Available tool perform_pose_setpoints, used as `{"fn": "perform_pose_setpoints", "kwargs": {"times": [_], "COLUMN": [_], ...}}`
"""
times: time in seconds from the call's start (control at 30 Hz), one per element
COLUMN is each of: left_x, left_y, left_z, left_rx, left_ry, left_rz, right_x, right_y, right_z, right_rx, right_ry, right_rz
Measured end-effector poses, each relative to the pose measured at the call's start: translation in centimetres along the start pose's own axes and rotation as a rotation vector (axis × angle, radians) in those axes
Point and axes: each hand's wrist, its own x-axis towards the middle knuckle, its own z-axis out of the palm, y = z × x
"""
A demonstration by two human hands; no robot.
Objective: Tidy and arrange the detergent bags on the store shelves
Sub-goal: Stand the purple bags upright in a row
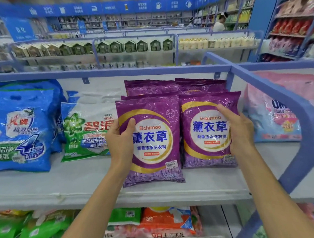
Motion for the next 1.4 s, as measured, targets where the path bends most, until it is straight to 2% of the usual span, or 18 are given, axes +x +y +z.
{"fn": "perform_pose_setpoints", "kwargs": {"times": [0.27, 0.37, 0.53, 0.6, 0.67, 0.7, 0.77, 0.83, 0.93, 1.03, 1.2, 1.4], "left_x": [-0.5, -0.7, -0.9, -1.1, -1.3, -1.5, -2.0, -2.7, -3.4, -4.0, -4.9, -9.7], "left_y": [-0.7, -0.3, -0.2, -0.1, 0.4, 0.9, 1.8, 2.5, 2.6, 1.6, 0.3, -1.2], "left_z": [1.4, 1.9, 1.7, 1.5, 1.7, 2.1, 3.4, 5.2, 8.0, 10.5, 9.9, 5.4], "left_rx": [0.064, 0.083, 0.050, 0.032, 0.004, -0.020, -0.095, -0.203, -0.303, -0.245, 0.160, 0.524], "left_ry": [0.044, 0.057, 0.050, 0.044, 0.026, 0.000, -0.076, -0.142, -0.190, -0.232, -0.367, -0.781], "left_rz": [0.023, 0.040, 0.029, 0.016, 0.019, 0.026, 0.031, -0.023, -0.155, -0.224, -0.110, -0.110], "right_x": [0.4, 0.8, -0.3, -2.8, -5.7, -7.0, -9.1, -9.4, -7.9, -6.8, -7.6, -7.9], "right_y": [-0.3, -0.7, 0.0, 1.0, 2.8, 3.4, 4.1, 4.2, 2.9, 2.3, 3.5, 5.0], "right_z": [0.6, 0.9, 0.6, -0.3, -1.5, -1.8, -2.0, -2.1, -2.7, -3.7, -4.7, -5.5], "right_rx": [0.033, -0.040, -0.430, -0.552, -0.644, -0.633, -0.546, -0.489, -0.279, -0.237, -0.245, -0.226], "right_ry": [0.119, 0.175, 0.181, 0.198, 0.050, -0.094, -0.416, -0.539, -0.399, -0.267, -0.146, -0.045], "right_rz": [0.017, -0.031, -0.257, -0.441, -0.611, -0.571, -0.336, -0.239, -0.182, -0.178, -0.165, -0.170]}}
